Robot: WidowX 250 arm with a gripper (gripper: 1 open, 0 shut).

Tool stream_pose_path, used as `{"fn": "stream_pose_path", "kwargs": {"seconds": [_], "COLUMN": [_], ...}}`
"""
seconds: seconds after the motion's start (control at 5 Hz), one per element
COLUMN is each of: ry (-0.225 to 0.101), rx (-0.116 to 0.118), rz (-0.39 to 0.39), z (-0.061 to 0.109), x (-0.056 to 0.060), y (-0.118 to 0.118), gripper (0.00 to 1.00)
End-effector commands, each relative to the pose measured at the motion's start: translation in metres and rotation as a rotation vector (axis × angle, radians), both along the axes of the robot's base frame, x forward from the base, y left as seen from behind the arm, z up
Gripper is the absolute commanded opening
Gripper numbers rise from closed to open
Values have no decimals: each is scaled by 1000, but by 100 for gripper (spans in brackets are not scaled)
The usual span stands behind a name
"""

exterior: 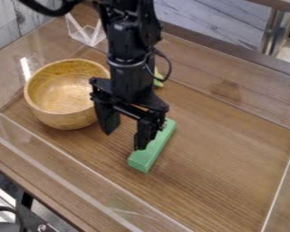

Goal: Put the green stick in the brown bowl

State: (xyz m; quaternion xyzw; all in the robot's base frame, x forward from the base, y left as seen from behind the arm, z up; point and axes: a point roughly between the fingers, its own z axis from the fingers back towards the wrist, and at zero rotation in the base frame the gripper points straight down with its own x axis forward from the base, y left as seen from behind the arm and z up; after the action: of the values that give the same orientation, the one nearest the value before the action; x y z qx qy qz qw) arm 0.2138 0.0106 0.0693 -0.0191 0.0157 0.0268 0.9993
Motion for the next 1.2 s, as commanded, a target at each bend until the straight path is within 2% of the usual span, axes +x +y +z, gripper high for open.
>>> {"fn": "stream_pose_path", "kwargs": {"seconds": [0.0,0.6,1.0], "ry": [-36,-89,-114], "rx": [-5,-26,-37], "rz": [27,53,63], "z": [-4,-30,-39], "x": [4,10,15], "y": [2,4,2], "gripper": [100,100,100]}}
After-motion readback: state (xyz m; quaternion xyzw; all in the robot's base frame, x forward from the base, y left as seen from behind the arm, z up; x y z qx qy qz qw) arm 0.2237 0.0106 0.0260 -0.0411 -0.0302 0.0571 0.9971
